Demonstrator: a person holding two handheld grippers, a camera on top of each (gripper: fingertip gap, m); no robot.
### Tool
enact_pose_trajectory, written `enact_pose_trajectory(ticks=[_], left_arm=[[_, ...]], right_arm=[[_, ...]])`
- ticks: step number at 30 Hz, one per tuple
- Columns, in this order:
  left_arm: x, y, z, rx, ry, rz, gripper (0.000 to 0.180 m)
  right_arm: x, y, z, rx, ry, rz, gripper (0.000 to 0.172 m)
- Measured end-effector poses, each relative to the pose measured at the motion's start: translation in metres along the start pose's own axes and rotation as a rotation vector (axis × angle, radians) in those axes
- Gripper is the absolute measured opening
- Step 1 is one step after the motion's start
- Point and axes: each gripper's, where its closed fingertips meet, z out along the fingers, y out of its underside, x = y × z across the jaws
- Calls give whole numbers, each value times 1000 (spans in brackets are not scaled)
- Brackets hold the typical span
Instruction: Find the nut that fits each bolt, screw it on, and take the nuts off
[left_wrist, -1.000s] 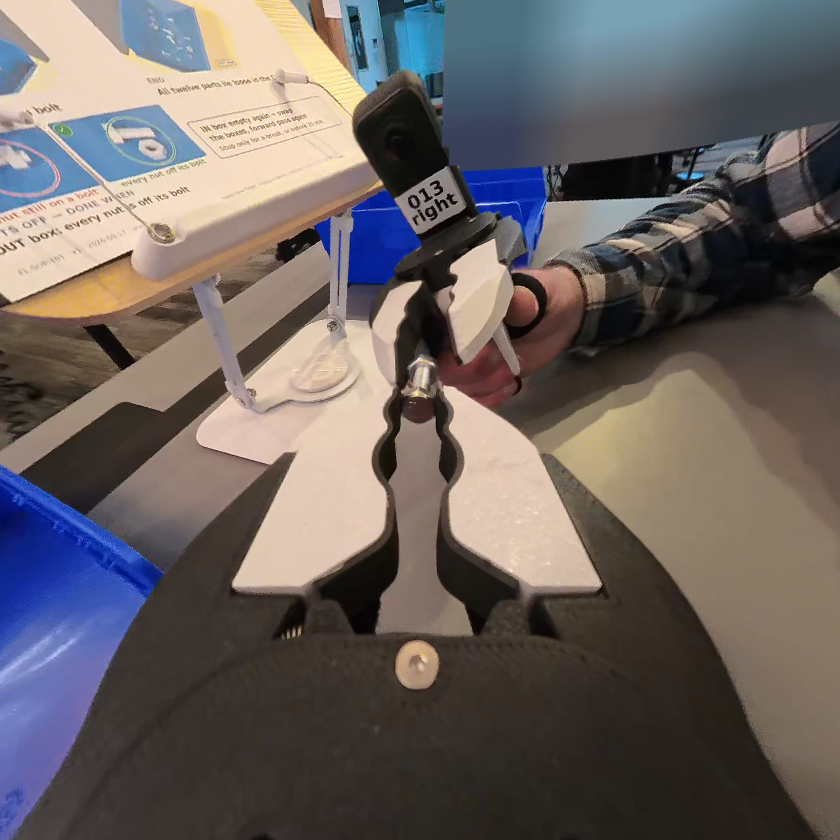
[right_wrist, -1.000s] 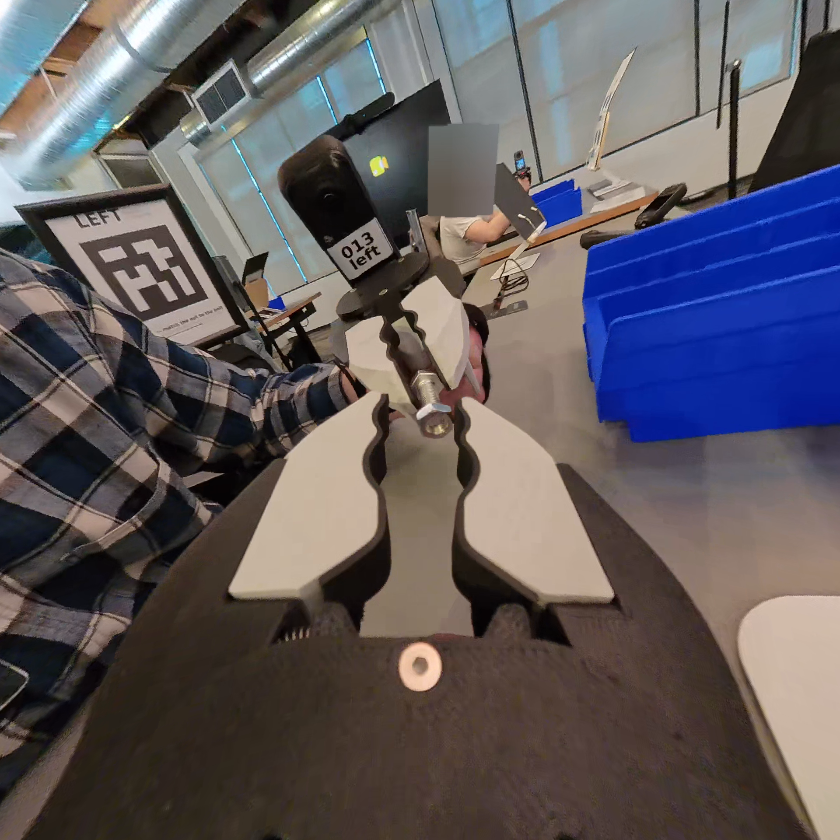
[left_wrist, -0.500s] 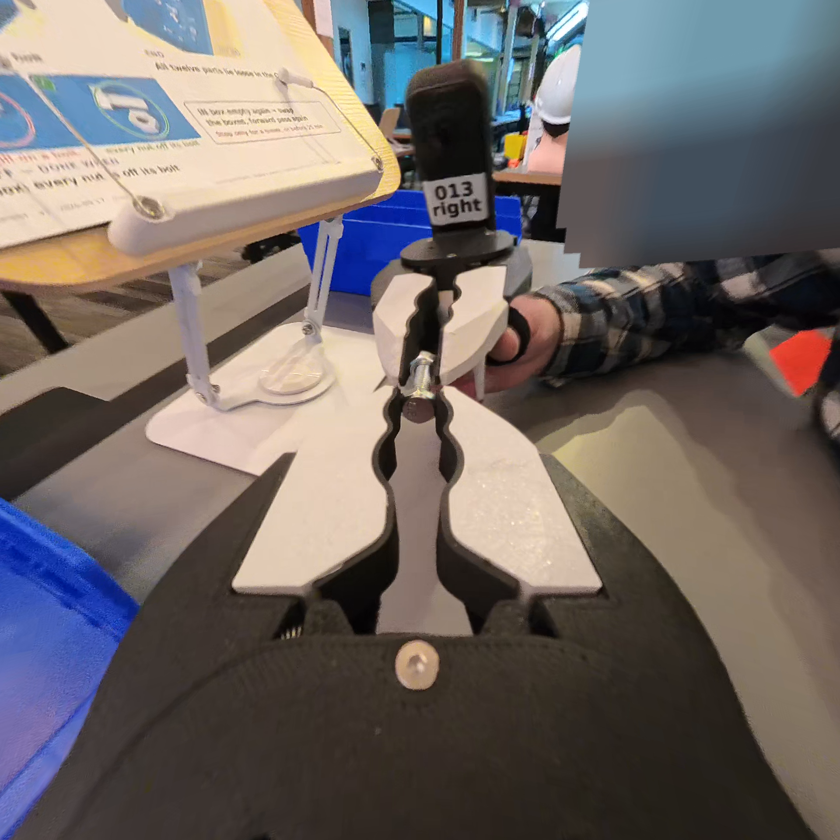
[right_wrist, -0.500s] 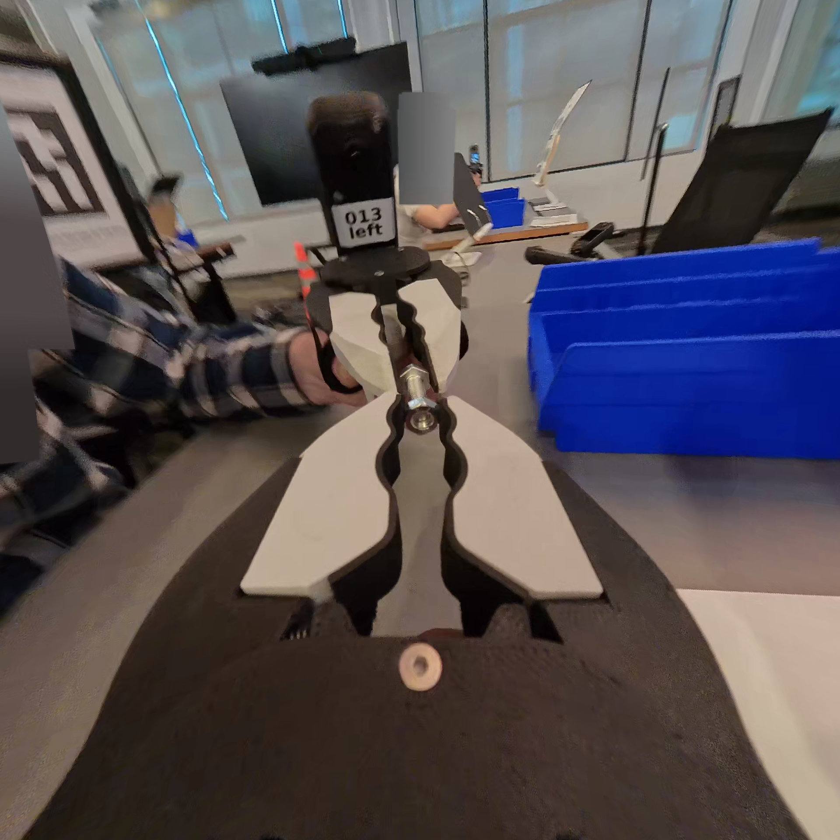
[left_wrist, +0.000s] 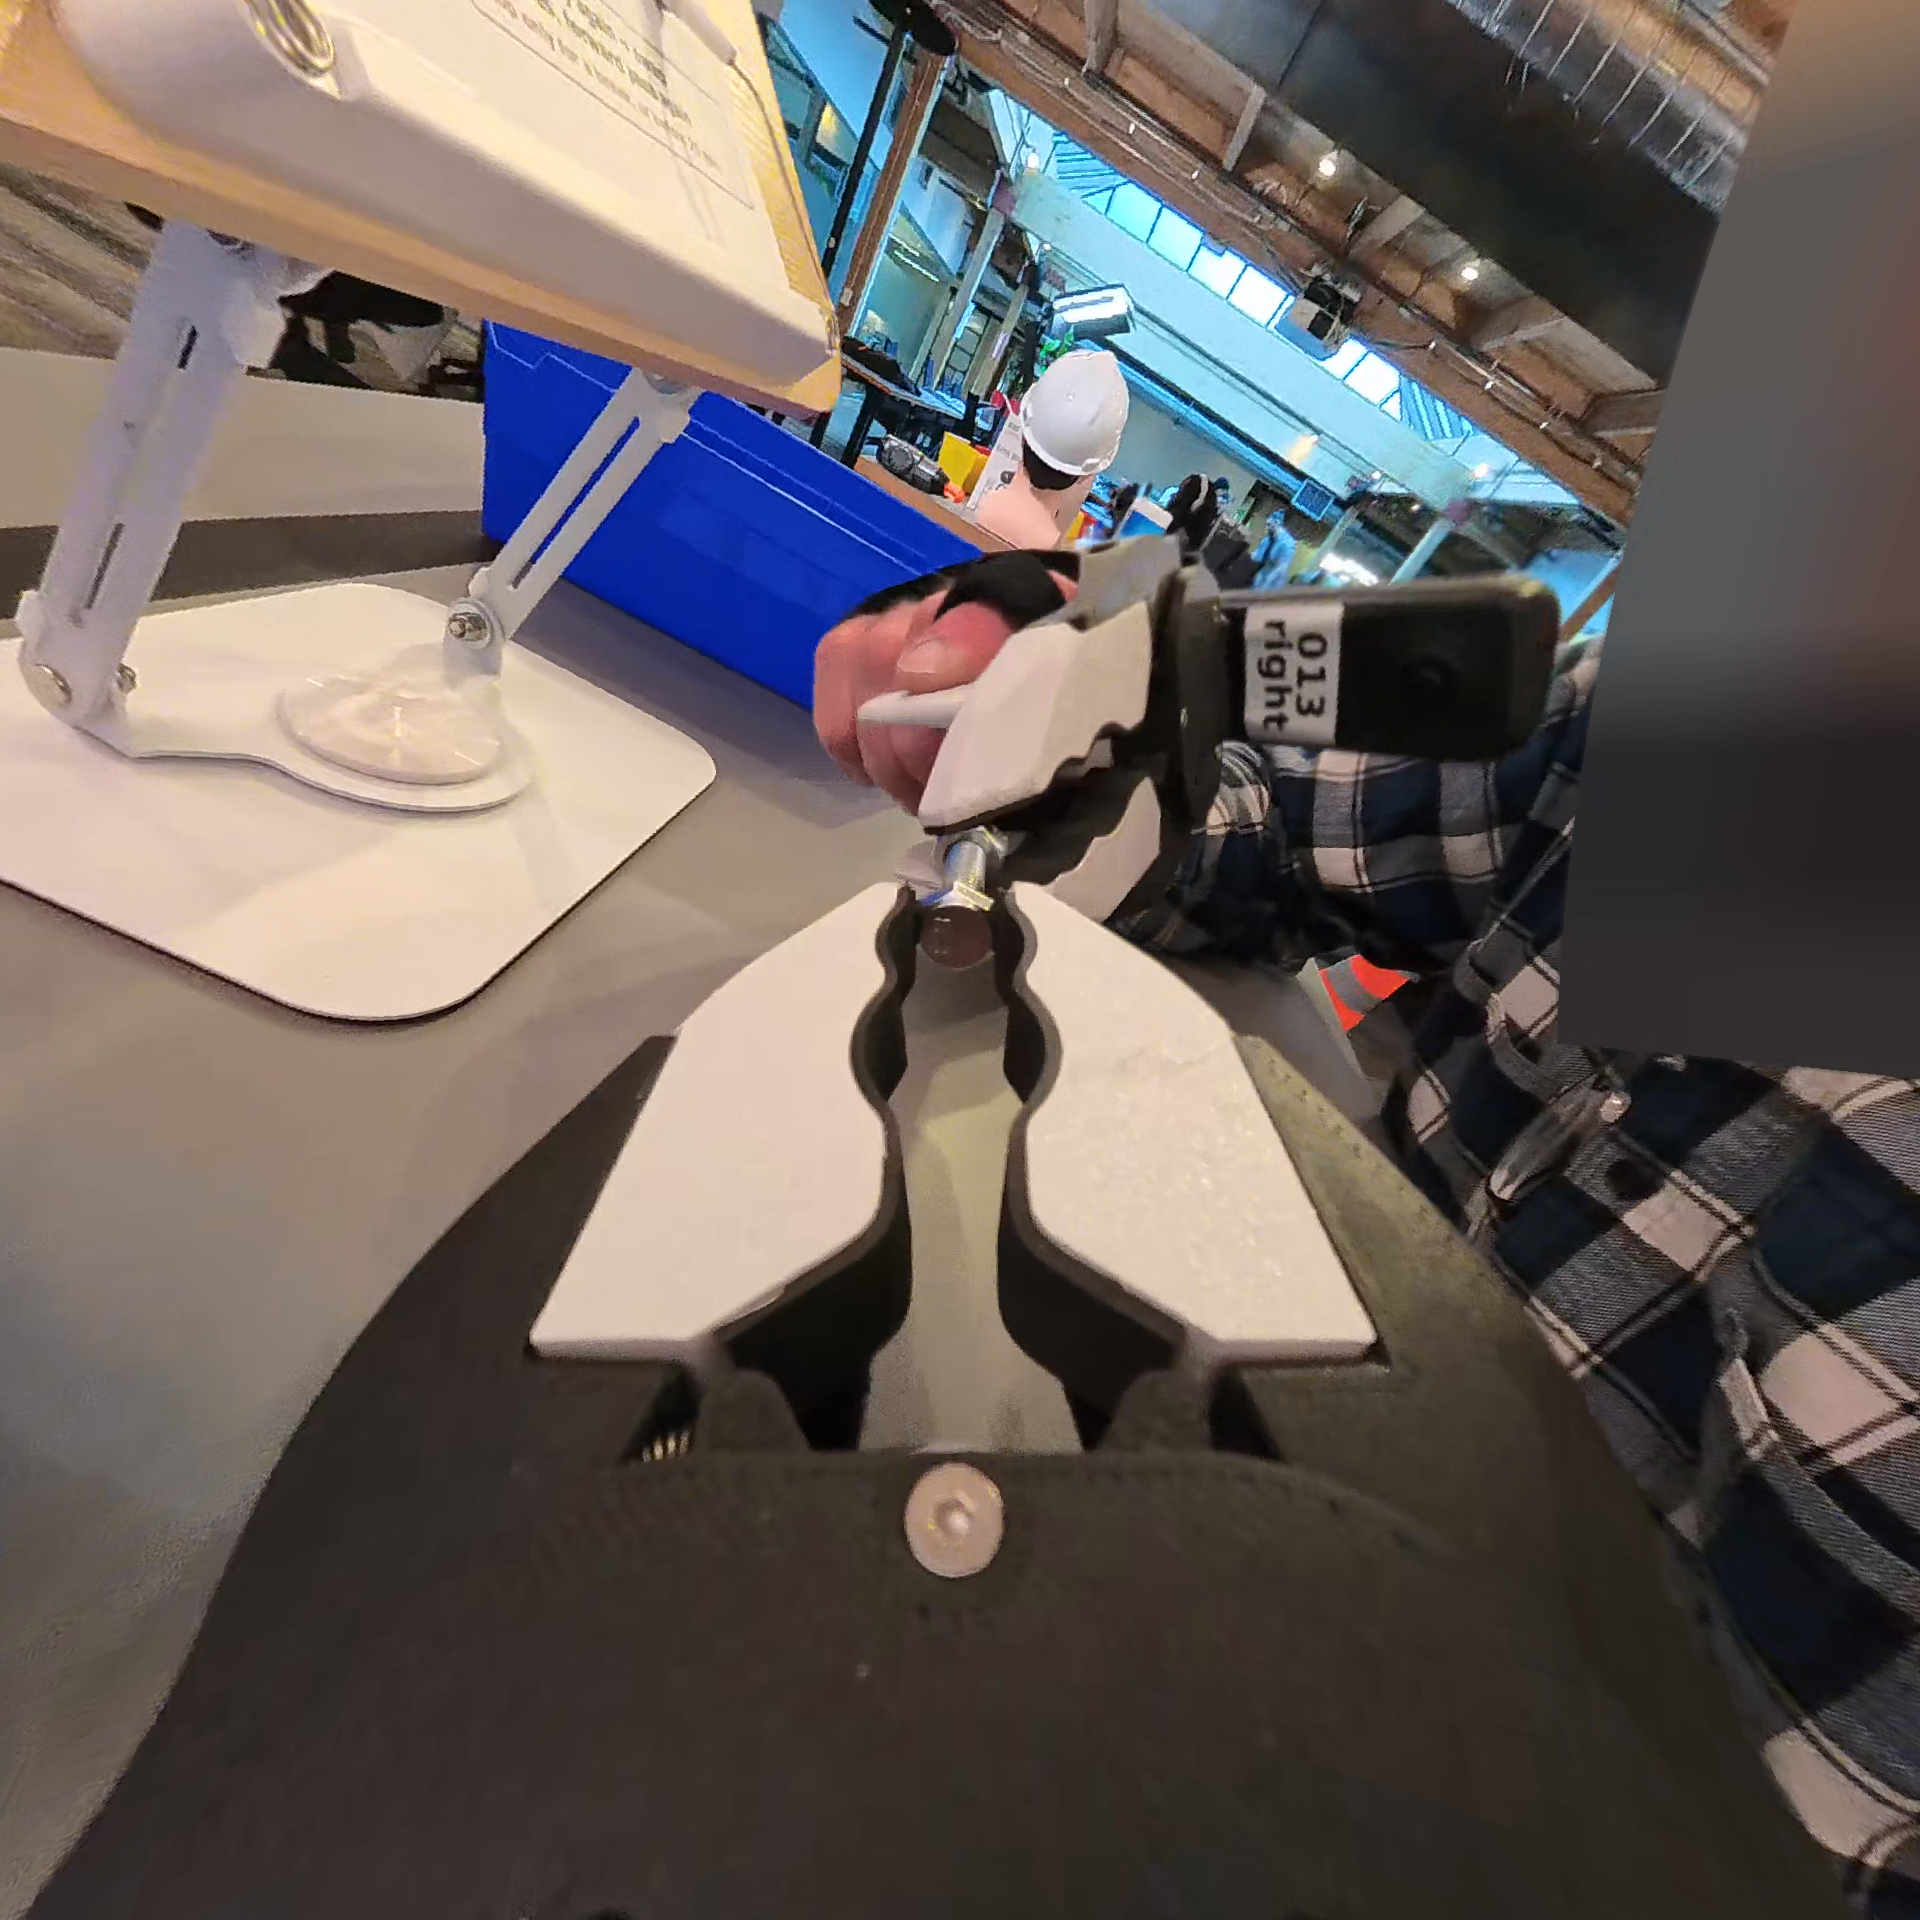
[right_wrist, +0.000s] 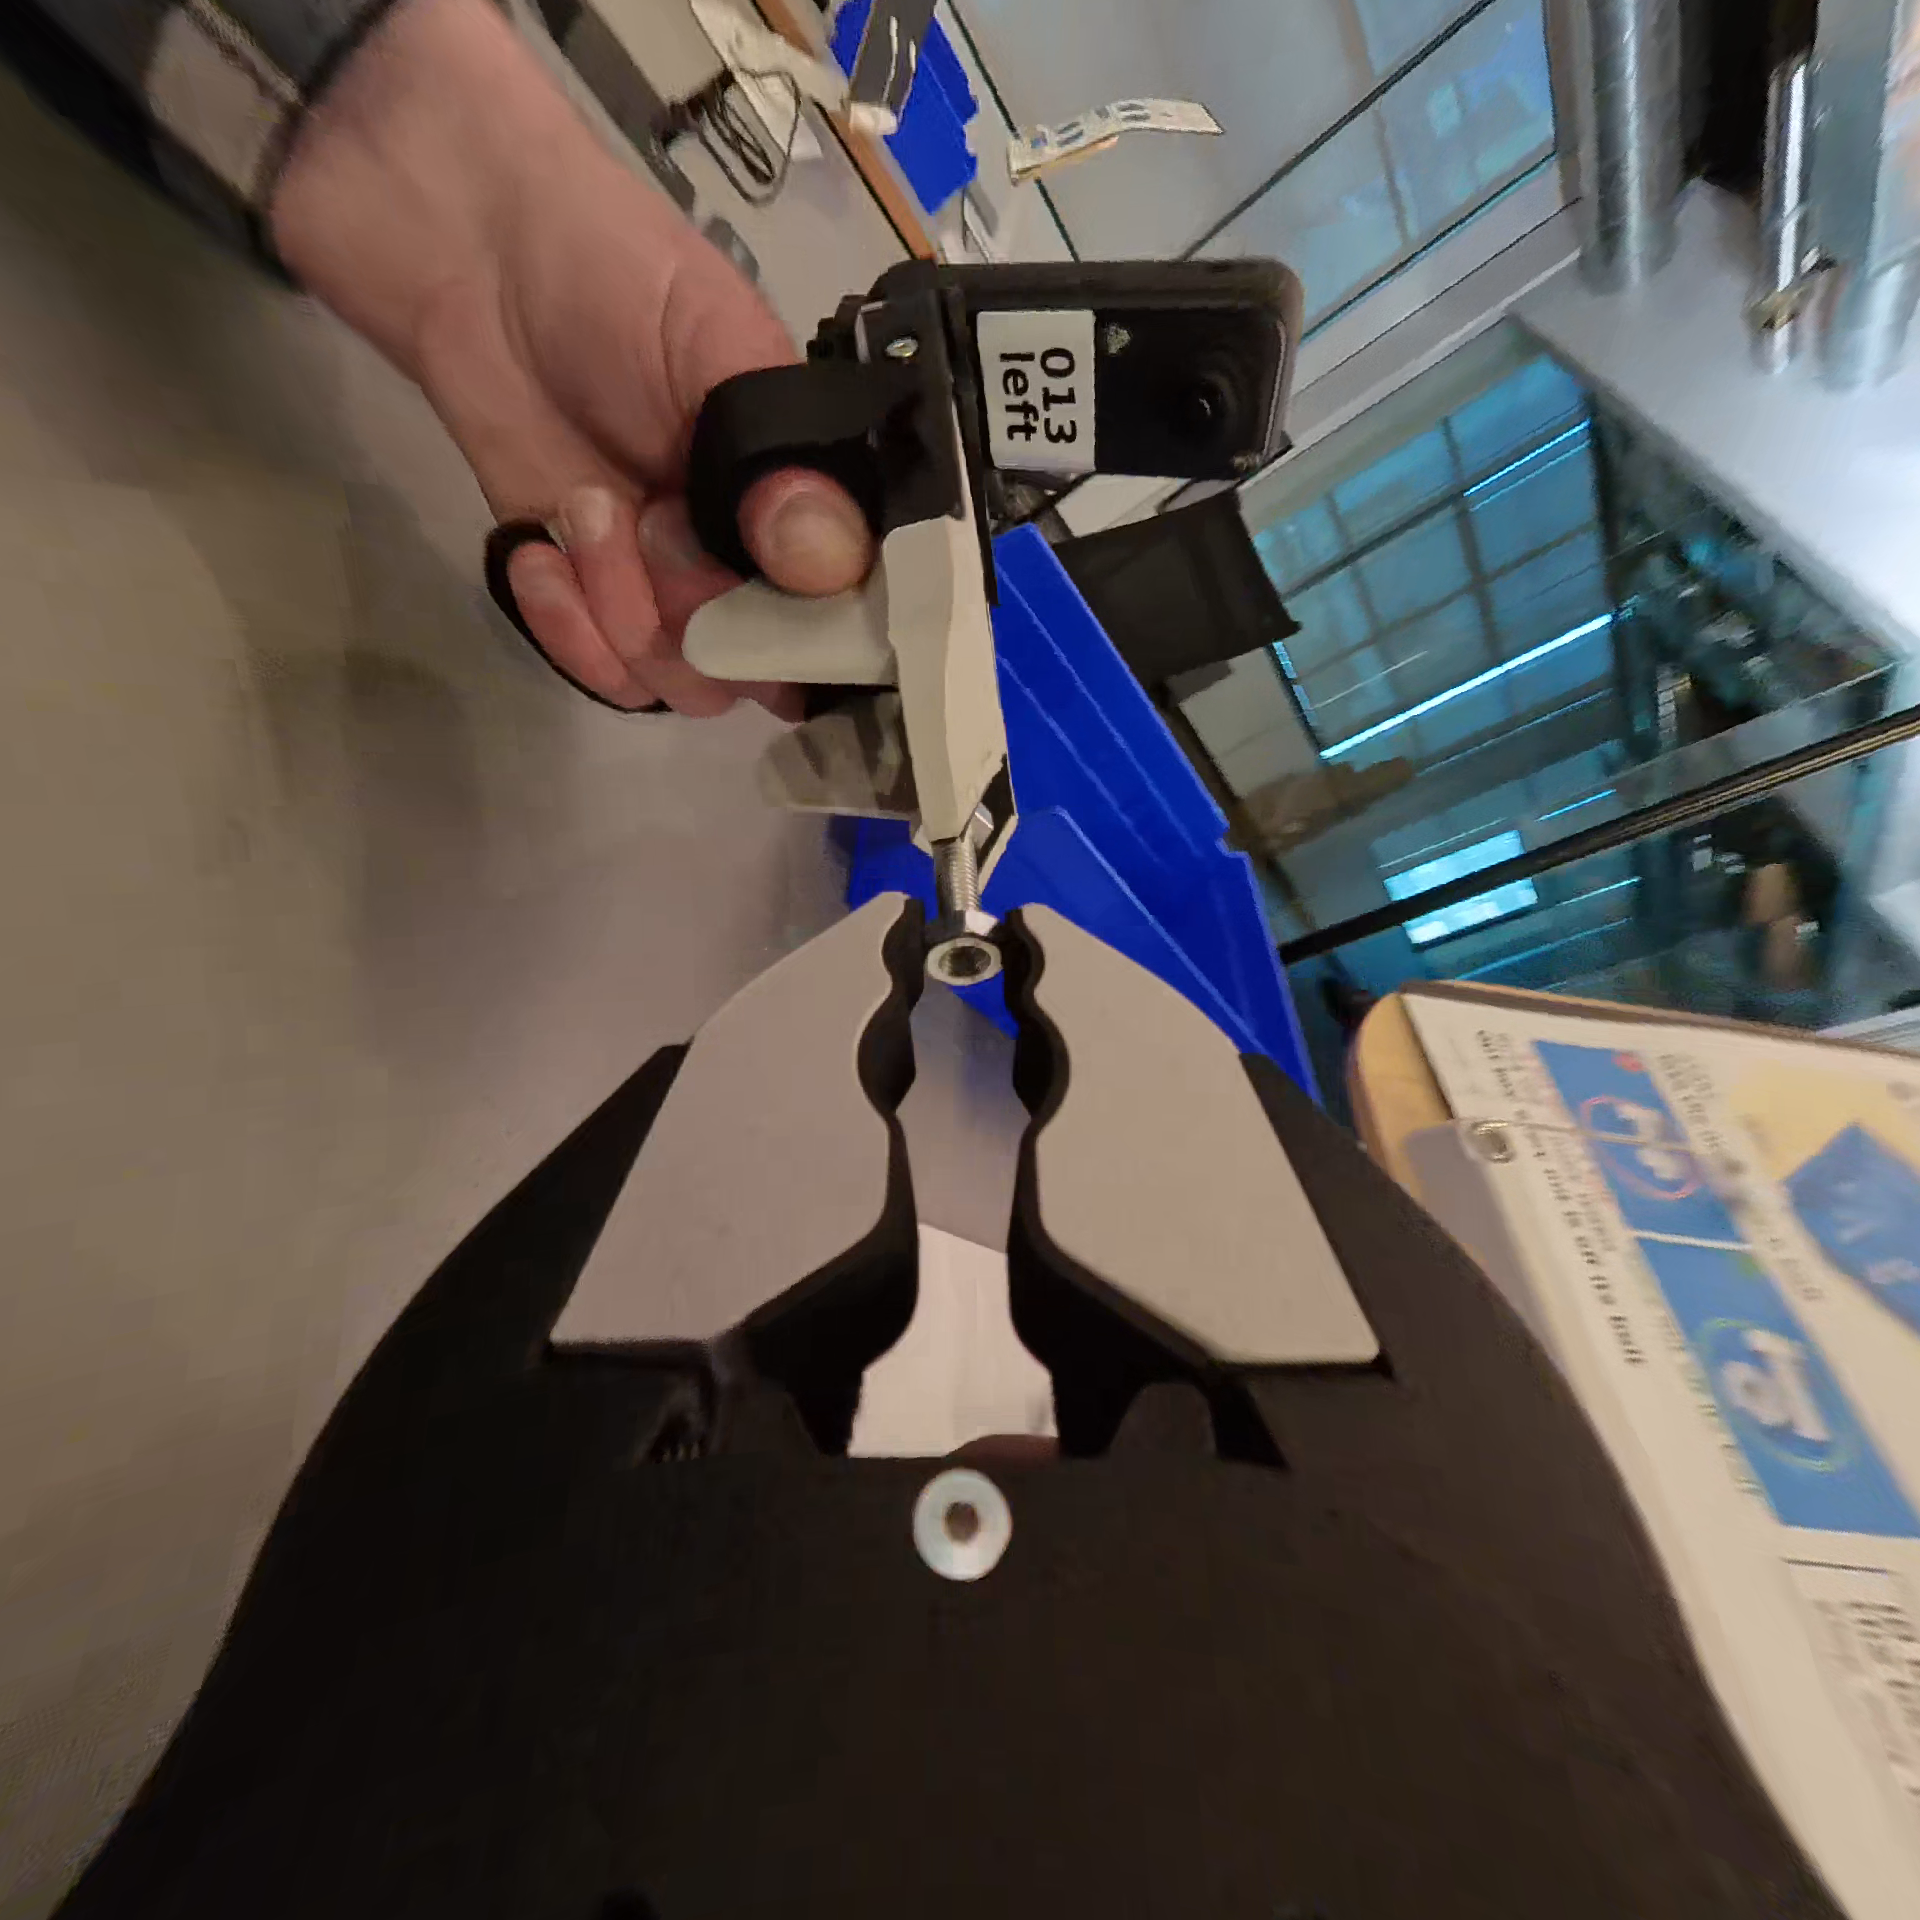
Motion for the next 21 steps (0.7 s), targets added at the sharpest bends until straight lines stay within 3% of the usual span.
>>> enact_pose_trajectory(ticks=[6, 12, 21], left_arm=[[0, -2, 1, 25, 33, -57, 14], [1, -3, 1, 27, 33, -46, 14], [1, -3, 1, 34, 51, -72, 14]], right_arm=[[2, -1, -1, -39, 72, -164, 15], [2, -3, -2, -9, 59, -100, 15], [2, -4, -1, -18, 81, -142, 15]])
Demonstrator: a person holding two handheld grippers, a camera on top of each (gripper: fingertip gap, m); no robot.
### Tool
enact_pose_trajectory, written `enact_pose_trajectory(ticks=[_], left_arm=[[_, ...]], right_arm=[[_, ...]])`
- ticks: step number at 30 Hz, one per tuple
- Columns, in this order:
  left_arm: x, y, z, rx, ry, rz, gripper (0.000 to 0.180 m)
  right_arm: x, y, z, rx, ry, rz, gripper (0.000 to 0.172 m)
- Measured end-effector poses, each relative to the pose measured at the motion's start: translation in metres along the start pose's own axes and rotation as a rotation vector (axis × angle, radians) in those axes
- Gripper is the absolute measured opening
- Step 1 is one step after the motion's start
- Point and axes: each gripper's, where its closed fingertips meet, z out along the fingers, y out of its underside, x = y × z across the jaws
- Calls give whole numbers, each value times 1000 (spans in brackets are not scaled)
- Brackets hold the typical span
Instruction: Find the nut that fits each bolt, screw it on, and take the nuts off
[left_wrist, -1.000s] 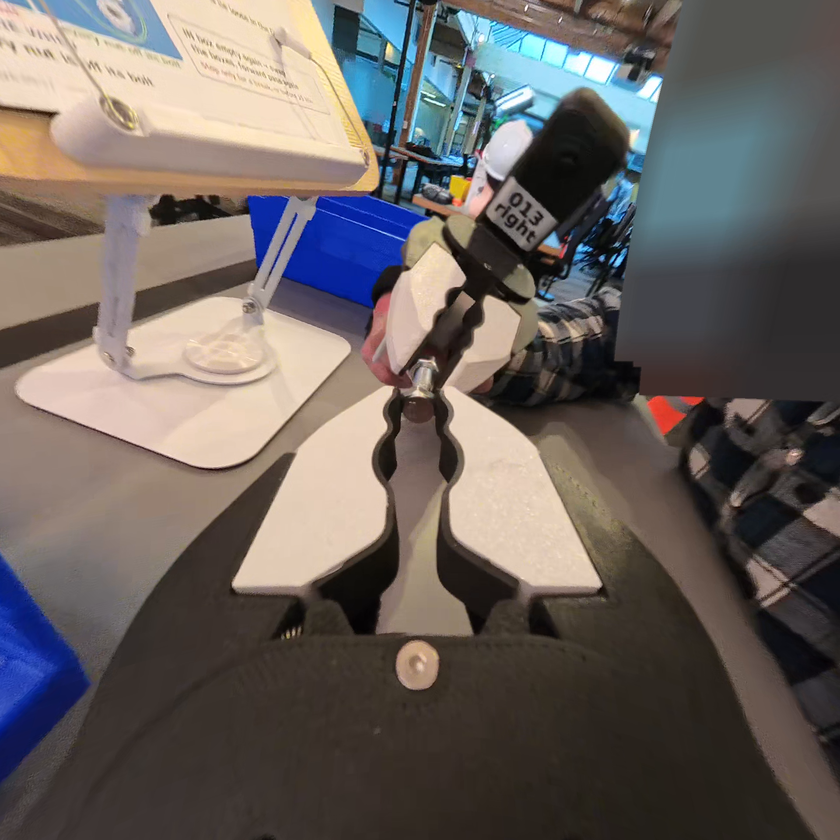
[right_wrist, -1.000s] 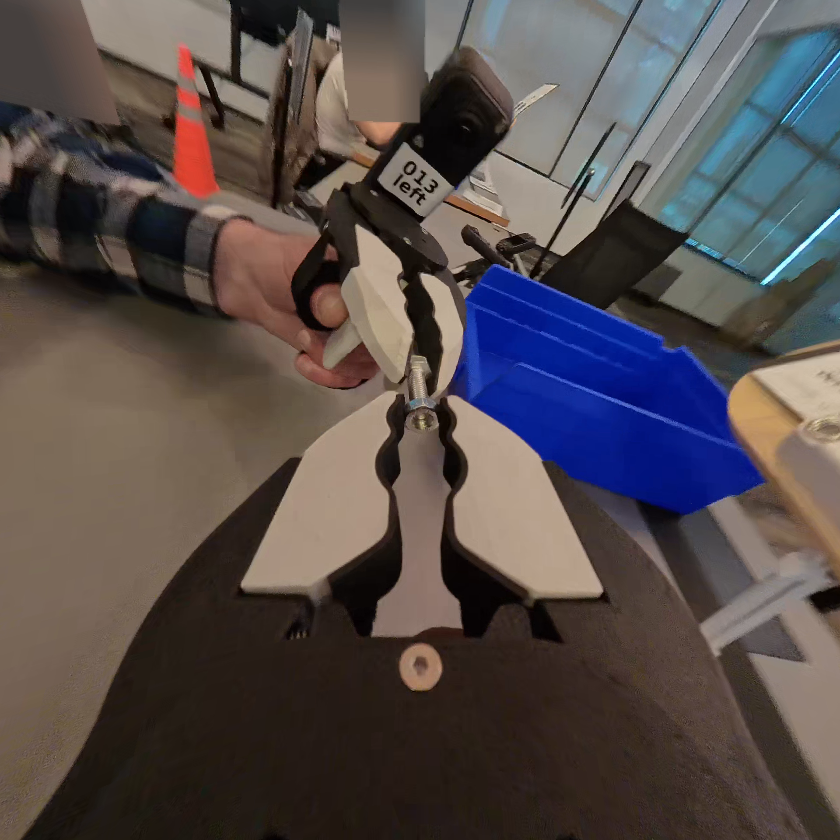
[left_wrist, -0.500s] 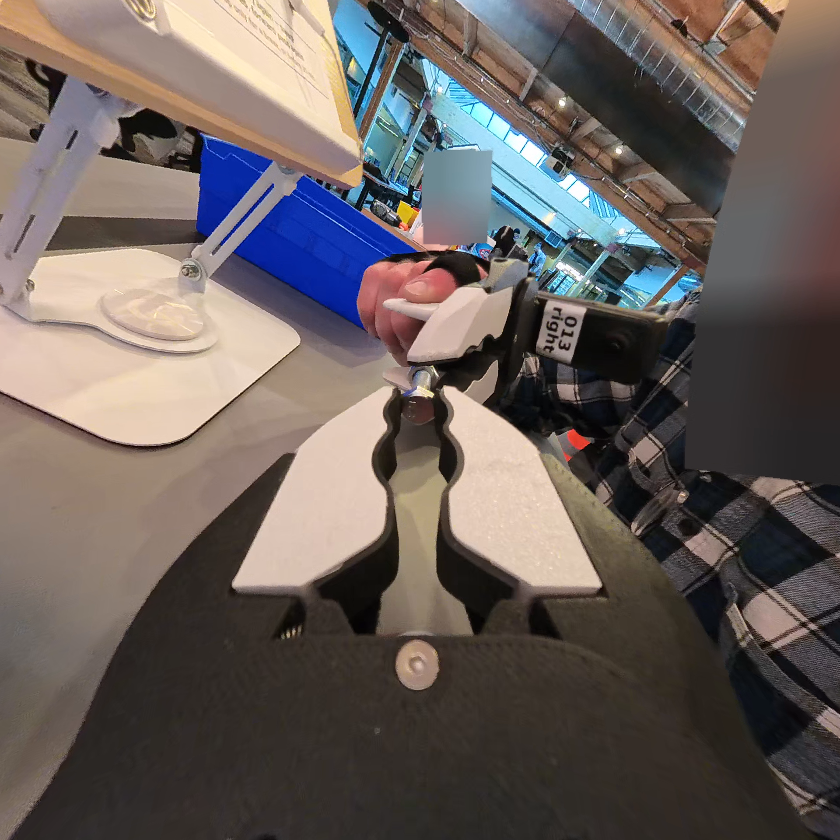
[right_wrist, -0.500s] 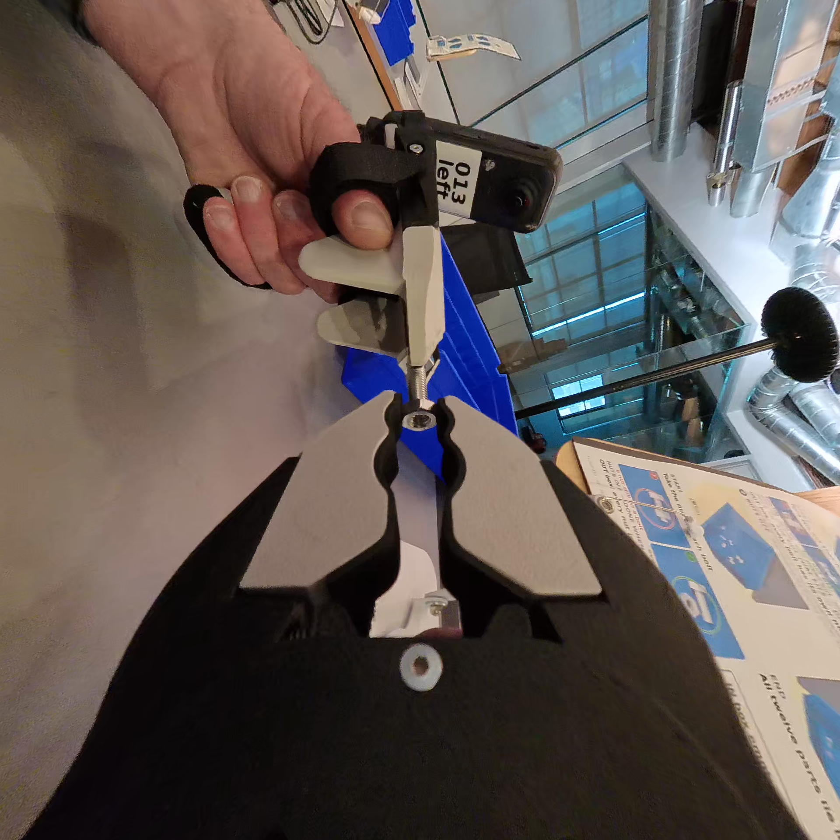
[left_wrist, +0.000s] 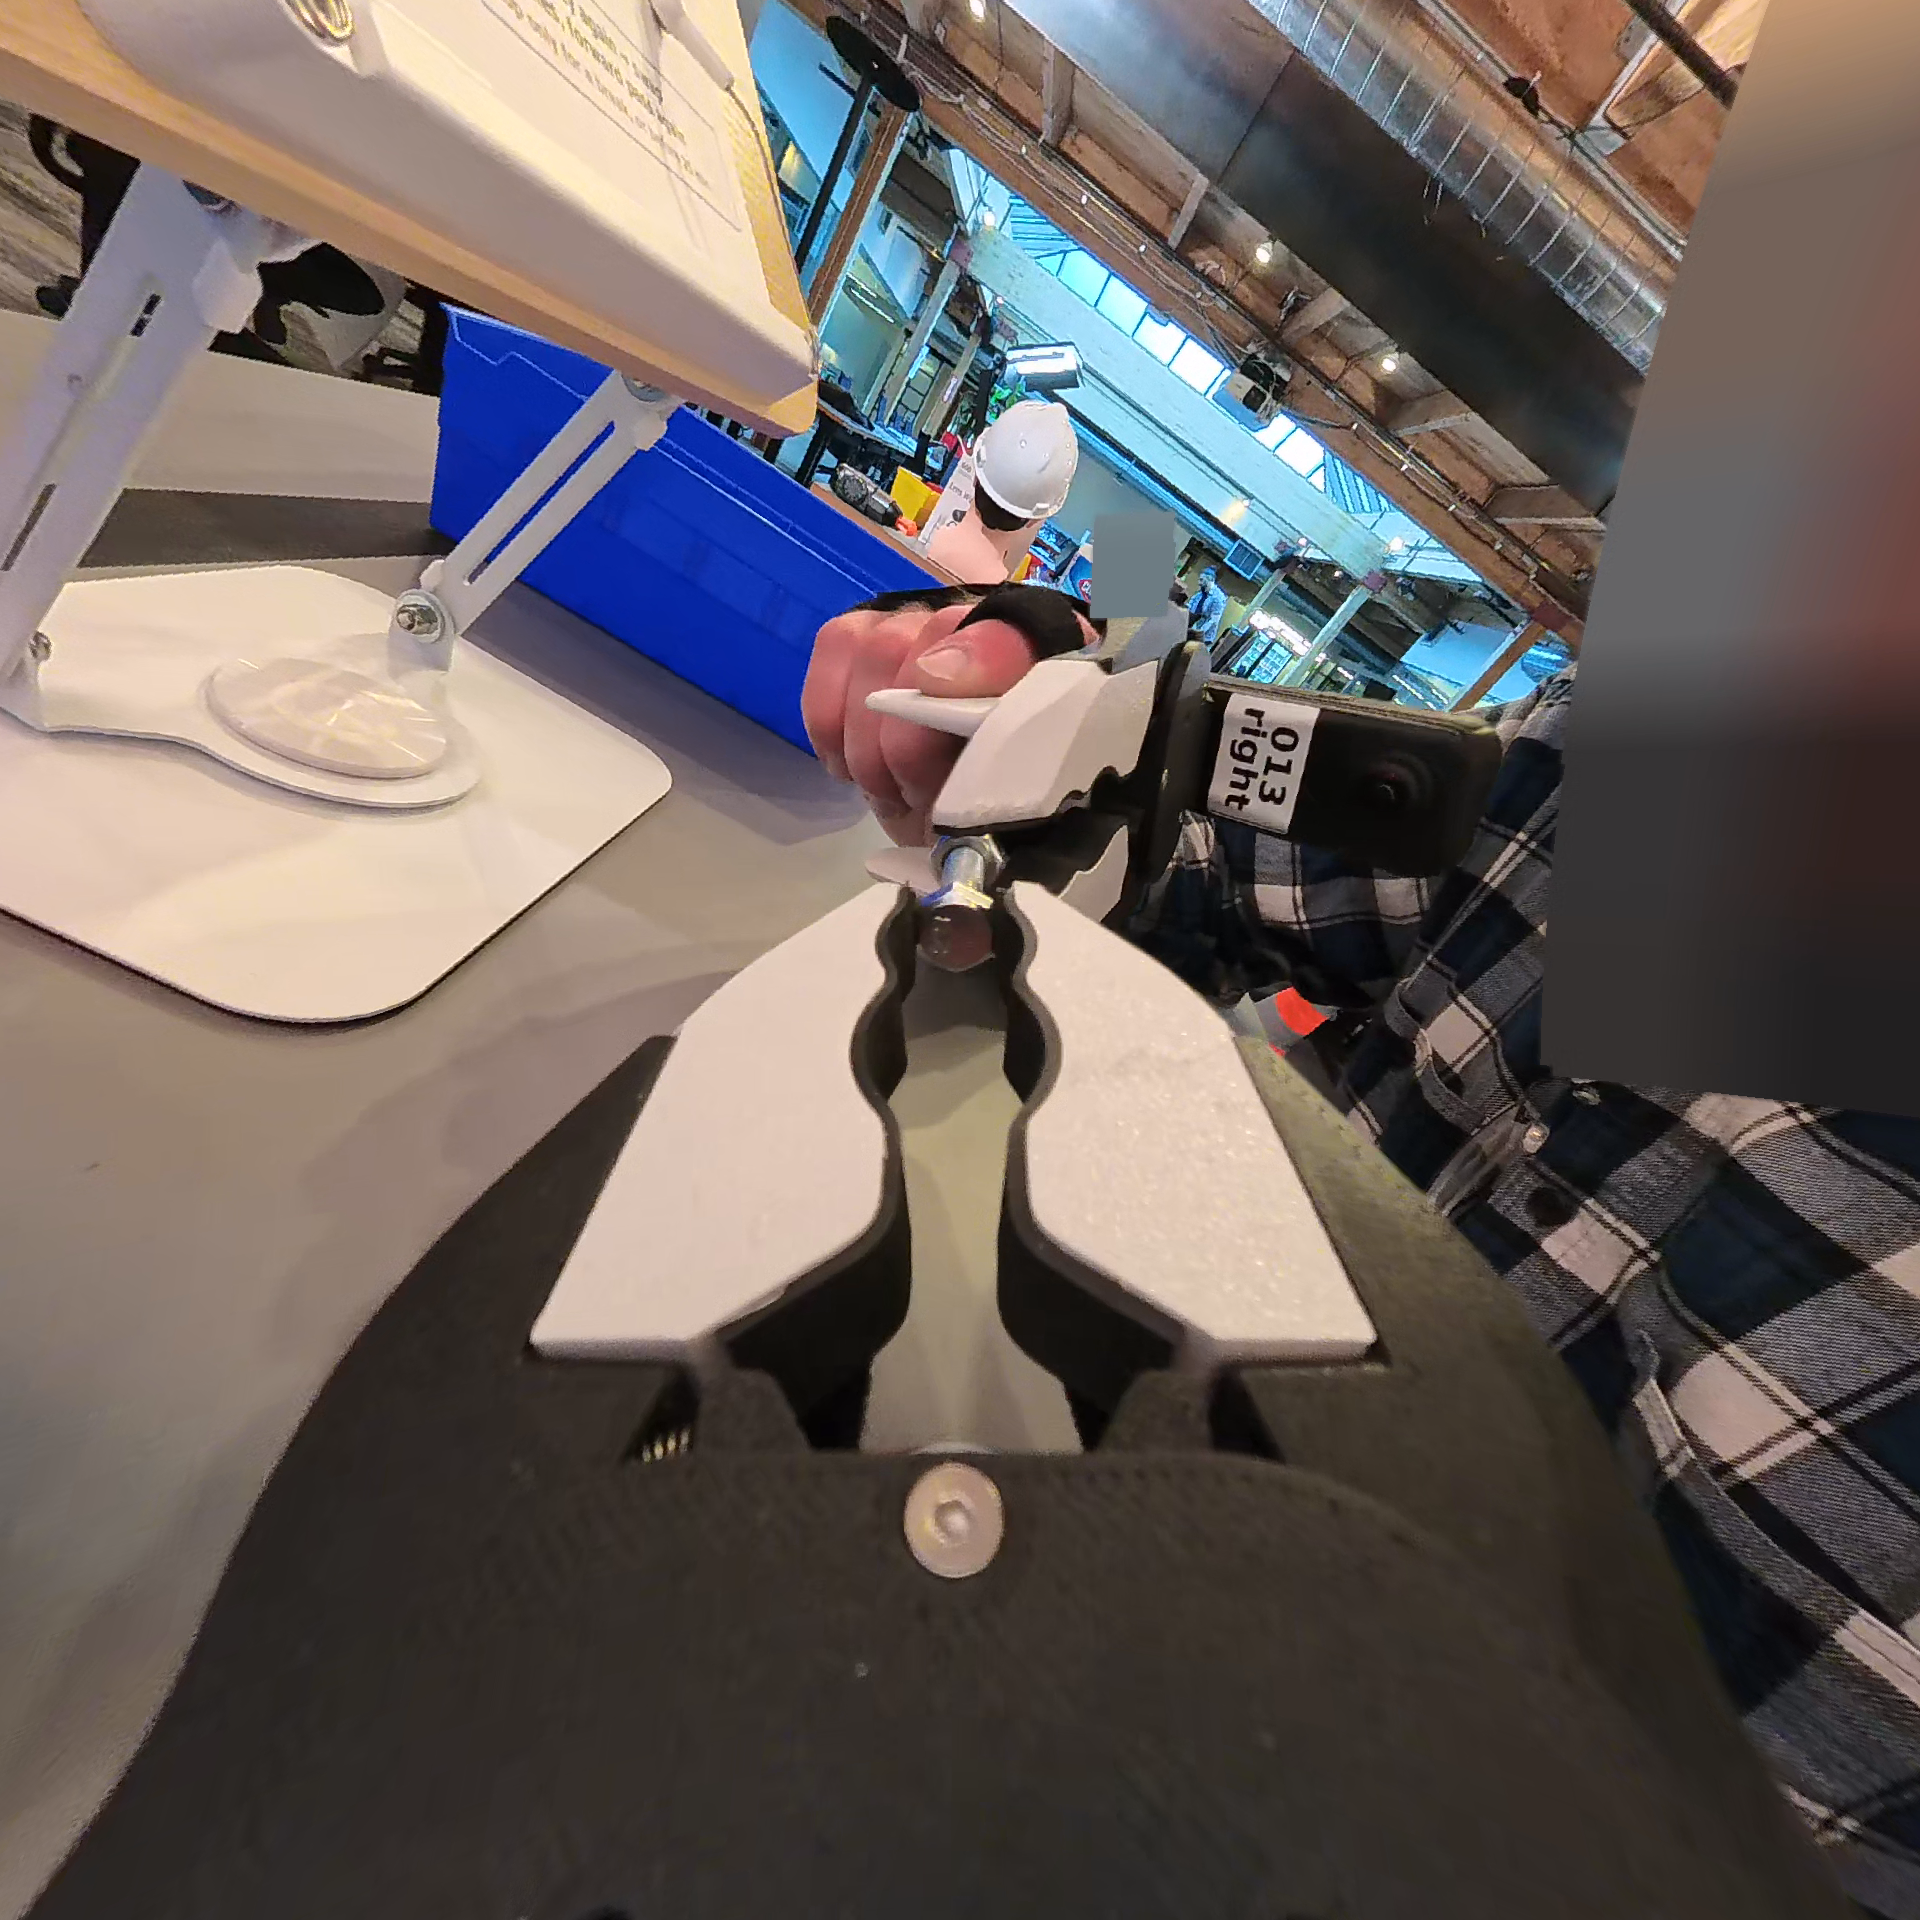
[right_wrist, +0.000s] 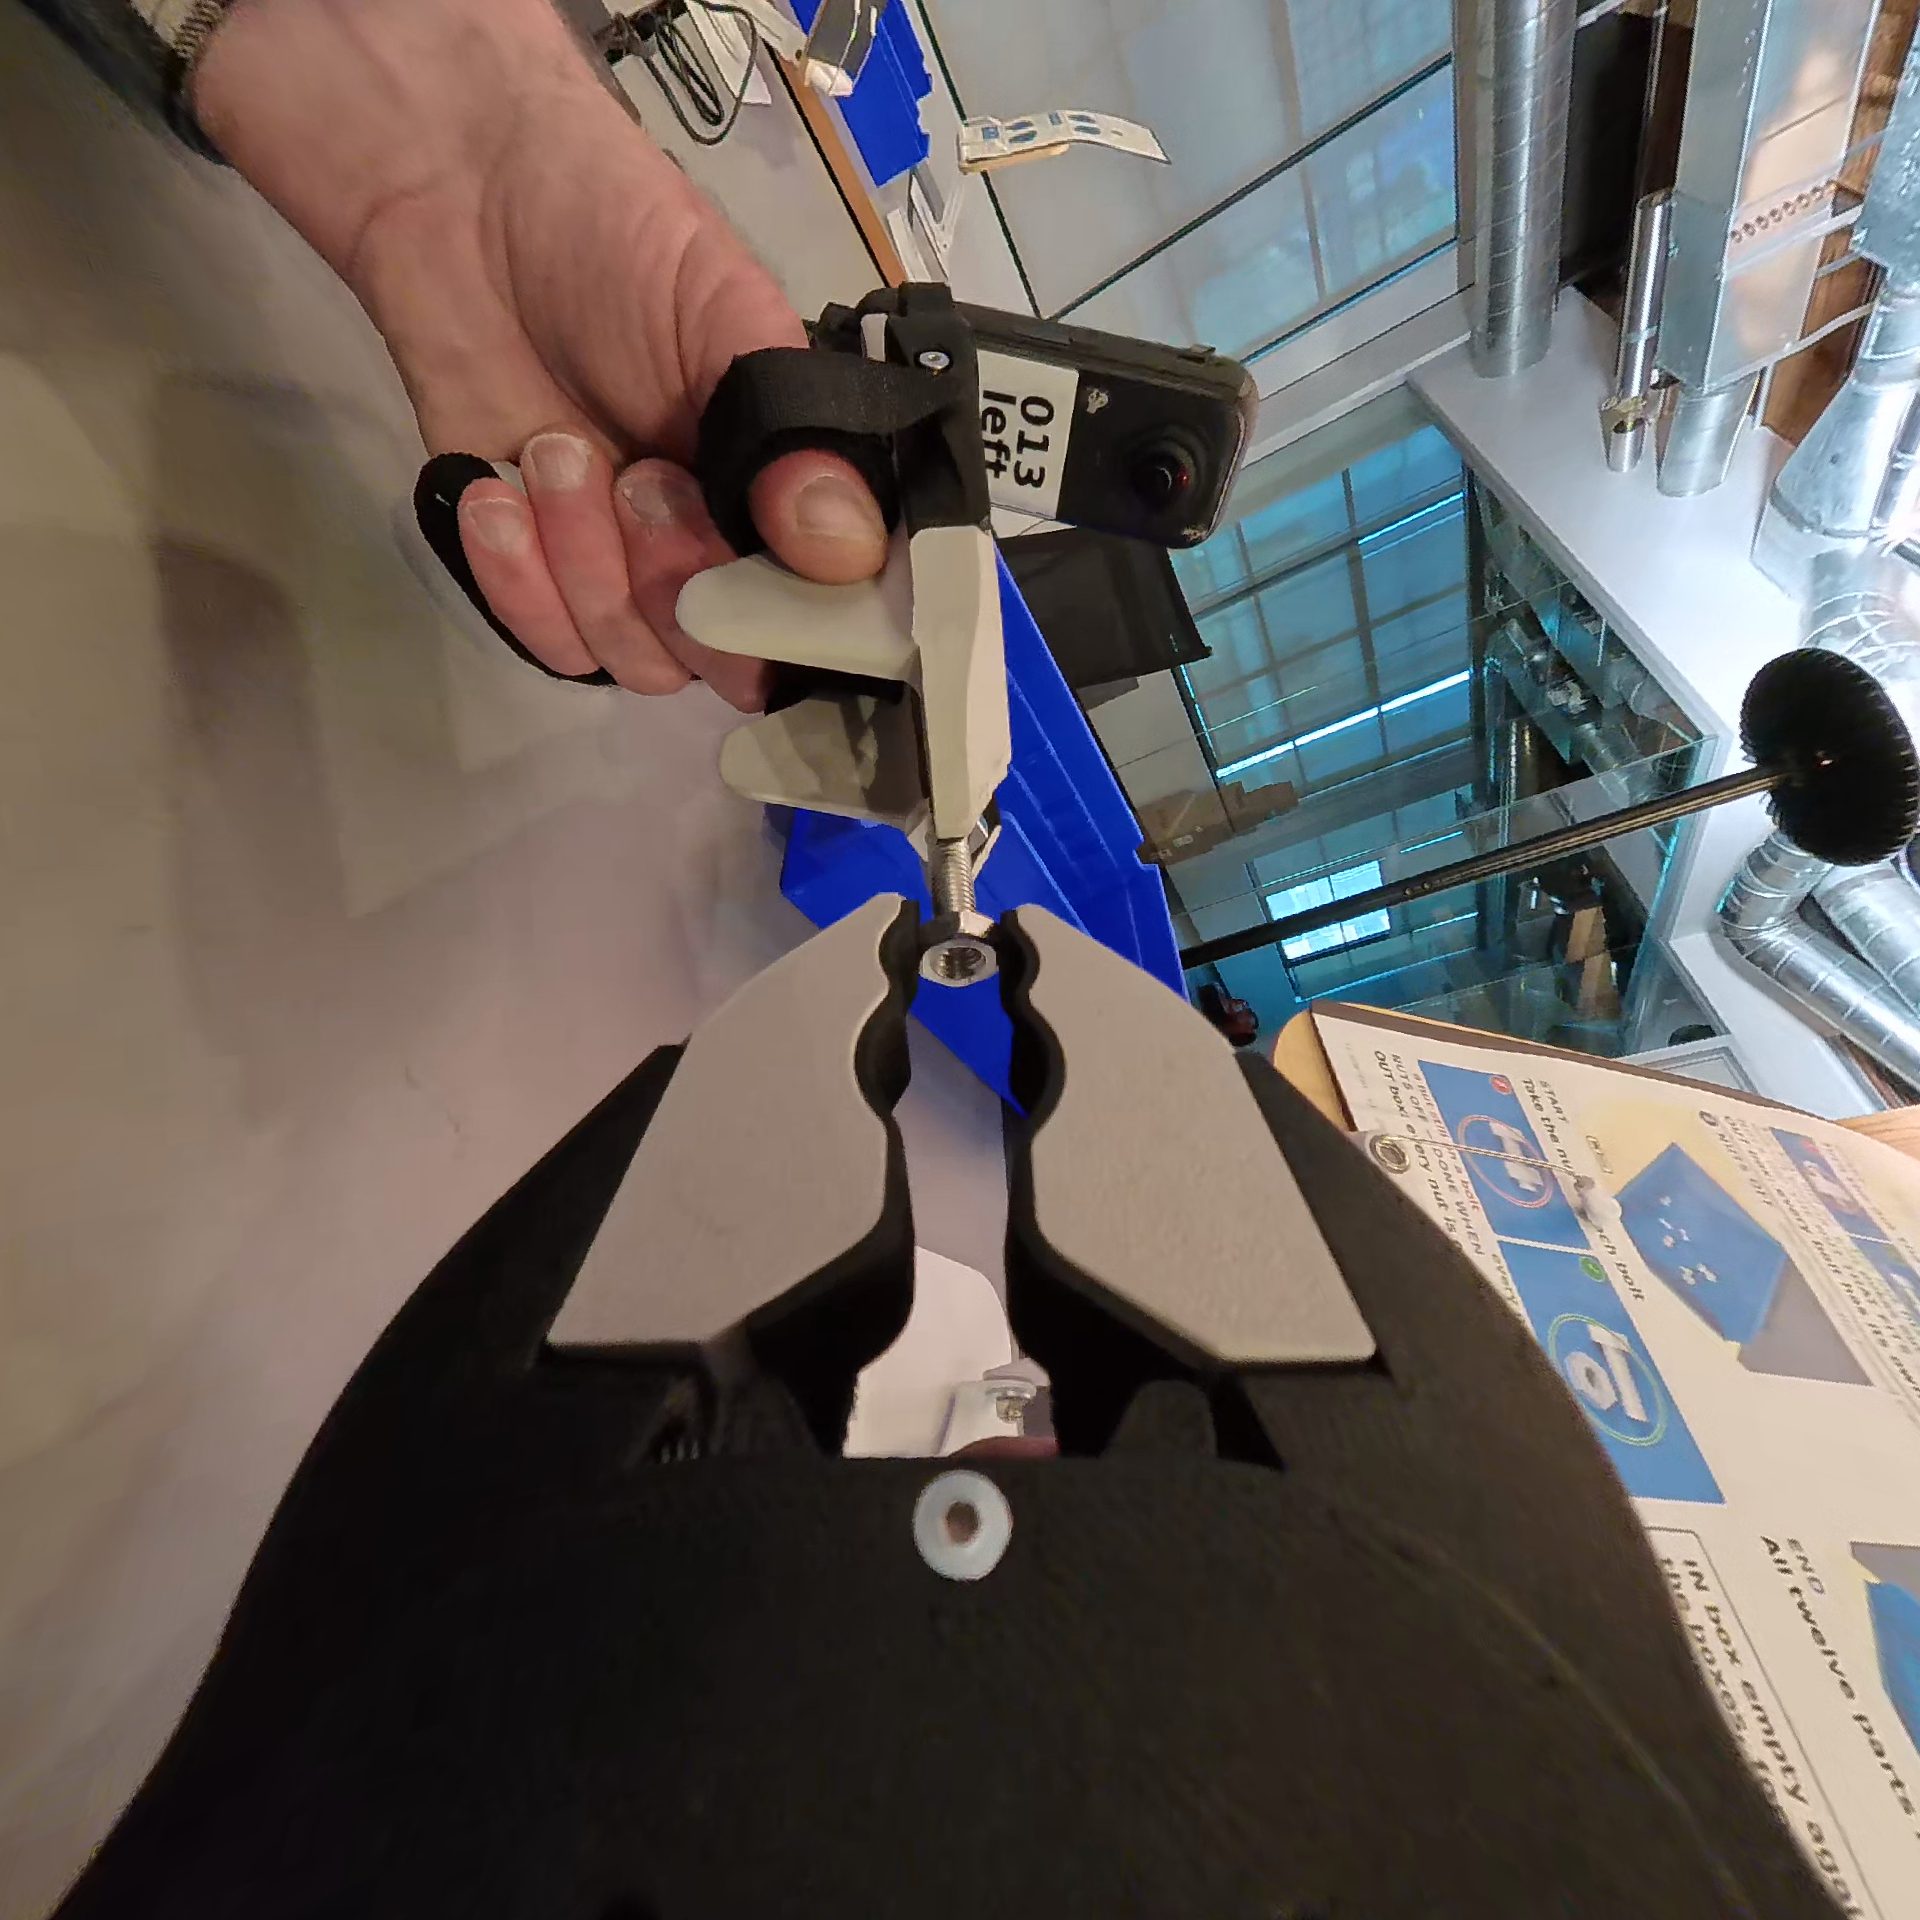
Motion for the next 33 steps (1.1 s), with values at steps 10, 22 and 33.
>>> enact_pose_trajectory(ticks=[10, 22, 33], left_arm=[[2, 0, 0, 1, -4, 32, 14], [-2, -3, -5, -1, -75, 139, 14], [-1, -9, -7, -11, -220, 434, 14]], right_arm=[[-1, -1, 1, 28, -27, 55, 19], [17, -4, -5, 162, -75, 441, 35], [11, -1, 2, 316, -389, 1150, 36]])
